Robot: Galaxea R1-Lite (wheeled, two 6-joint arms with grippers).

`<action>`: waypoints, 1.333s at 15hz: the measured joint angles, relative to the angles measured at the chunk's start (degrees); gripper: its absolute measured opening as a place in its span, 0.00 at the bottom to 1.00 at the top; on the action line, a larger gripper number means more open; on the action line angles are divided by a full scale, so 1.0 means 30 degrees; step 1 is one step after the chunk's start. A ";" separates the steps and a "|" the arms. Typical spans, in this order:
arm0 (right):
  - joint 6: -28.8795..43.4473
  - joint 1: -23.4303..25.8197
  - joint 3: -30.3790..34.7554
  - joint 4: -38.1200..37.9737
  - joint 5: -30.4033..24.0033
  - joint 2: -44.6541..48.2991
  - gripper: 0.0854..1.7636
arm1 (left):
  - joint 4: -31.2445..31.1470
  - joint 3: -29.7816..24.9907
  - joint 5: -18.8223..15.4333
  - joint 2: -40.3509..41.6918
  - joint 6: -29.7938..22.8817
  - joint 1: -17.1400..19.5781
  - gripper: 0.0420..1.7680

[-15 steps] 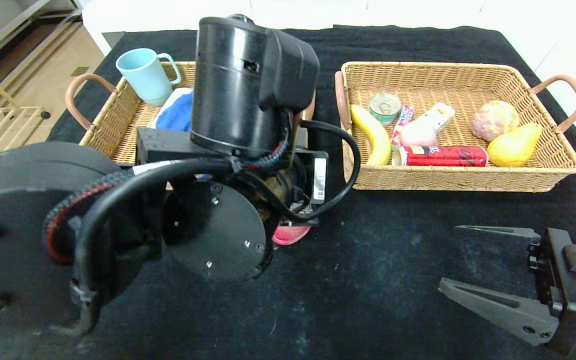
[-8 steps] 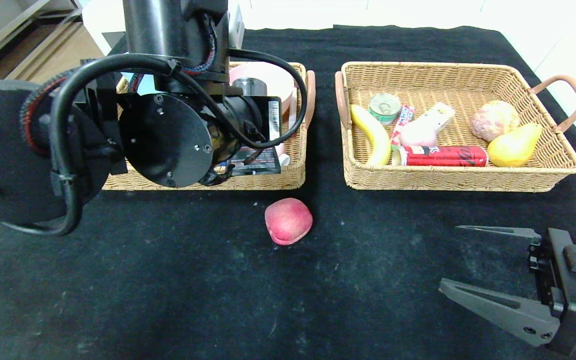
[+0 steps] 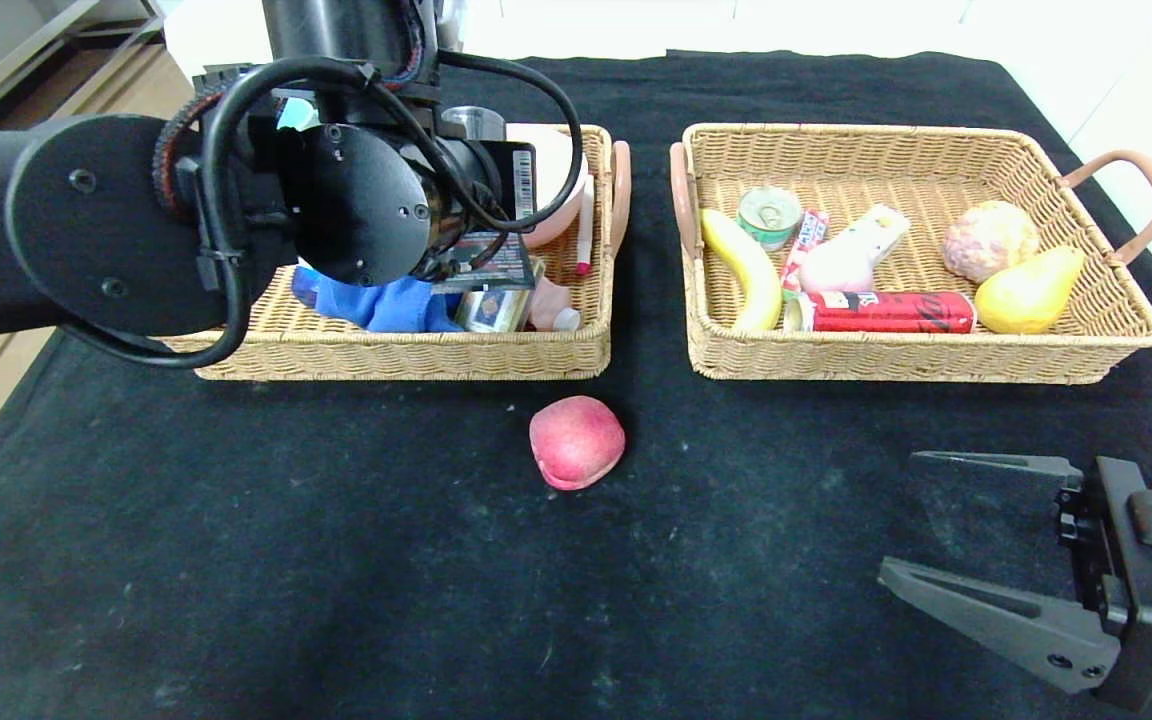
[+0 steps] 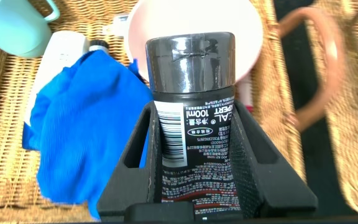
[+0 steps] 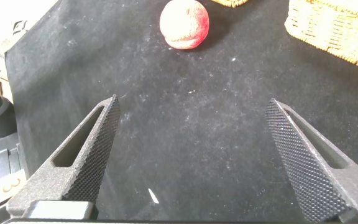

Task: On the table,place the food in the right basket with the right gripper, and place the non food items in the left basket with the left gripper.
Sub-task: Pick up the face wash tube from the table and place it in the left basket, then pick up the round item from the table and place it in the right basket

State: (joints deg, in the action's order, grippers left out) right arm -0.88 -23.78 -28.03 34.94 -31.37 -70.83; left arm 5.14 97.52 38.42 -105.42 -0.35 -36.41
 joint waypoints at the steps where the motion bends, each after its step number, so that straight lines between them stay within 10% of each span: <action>1: -0.0008 0.0000 -0.0016 0.0000 0.0000 0.0000 0.97 | 0.0008 0.0366 0.0000 -0.0276 0.0142 0.0037 0.38; 14: -0.0008 -0.0073 0.0065 0.0004 0.0008 0.0171 0.97 | 0.0065 0.1313 -0.0037 -0.1426 0.0540 0.0073 0.79; 20: -0.0020 -0.0293 0.0138 -0.0024 0.0008 0.0219 0.97 | -0.0138 -0.1280 -0.0187 0.0134 0.0382 -0.1154 0.89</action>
State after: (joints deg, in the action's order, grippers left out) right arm -0.94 -24.66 -27.61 34.87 -31.34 -70.17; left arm 4.73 93.68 37.86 -105.02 0.79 -39.88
